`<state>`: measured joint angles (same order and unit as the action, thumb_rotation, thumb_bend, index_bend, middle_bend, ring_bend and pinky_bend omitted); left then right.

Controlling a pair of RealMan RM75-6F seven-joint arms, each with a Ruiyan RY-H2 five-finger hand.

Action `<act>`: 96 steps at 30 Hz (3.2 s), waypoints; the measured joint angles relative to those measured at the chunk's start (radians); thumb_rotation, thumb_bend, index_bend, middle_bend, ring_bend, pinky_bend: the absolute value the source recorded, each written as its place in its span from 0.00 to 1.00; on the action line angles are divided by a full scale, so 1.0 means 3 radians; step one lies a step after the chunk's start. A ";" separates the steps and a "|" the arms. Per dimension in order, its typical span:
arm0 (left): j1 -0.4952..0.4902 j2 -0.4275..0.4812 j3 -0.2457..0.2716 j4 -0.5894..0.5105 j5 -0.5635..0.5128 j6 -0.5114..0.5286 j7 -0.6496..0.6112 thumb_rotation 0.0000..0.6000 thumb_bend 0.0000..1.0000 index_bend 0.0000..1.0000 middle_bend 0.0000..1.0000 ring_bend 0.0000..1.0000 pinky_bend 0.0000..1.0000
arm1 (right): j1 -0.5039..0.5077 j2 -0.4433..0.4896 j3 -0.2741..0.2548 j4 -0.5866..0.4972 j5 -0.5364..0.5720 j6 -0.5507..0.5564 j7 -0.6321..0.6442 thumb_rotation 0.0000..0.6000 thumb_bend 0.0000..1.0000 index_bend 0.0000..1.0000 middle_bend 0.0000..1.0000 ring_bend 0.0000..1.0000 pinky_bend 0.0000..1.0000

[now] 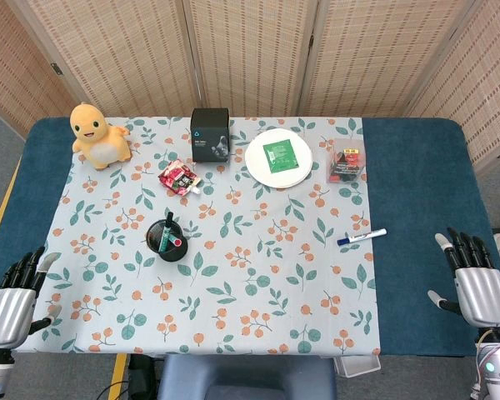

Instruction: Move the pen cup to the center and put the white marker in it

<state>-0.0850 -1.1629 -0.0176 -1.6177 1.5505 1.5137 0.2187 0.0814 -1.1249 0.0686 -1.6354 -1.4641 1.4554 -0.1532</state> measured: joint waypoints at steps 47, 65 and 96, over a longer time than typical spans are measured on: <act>-0.1618 0.0565 -0.0576 -0.1063 -0.2512 -0.1883 0.0590 1.00 0.24 0.00 0.00 0.00 0.17 | 0.0214 0.0107 0.0045 0.0211 0.0027 -0.0327 0.0599 1.00 0.09 0.08 0.00 0.00 0.00; -0.2021 0.0236 -0.0769 -0.0784 -0.3616 -0.1996 0.0320 1.00 0.20 0.00 0.00 0.00 0.17 | 0.0239 0.0180 0.0083 0.0420 0.0017 -0.0320 0.1074 1.00 0.09 0.08 0.00 0.00 0.00; -0.1558 -0.0279 -0.0954 0.0047 -0.2513 -0.2515 -0.1561 1.00 0.18 0.00 0.04 0.01 0.17 | 0.0250 0.0196 -0.0002 0.0457 -0.0122 -0.0270 0.1190 1.00 0.10 0.08 0.00 0.00 0.00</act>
<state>-0.5525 -1.2466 -0.3038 -1.6035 0.7966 0.7592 -0.2495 0.1565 -1.0660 0.0681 -1.4982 -1.5008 1.3746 0.2038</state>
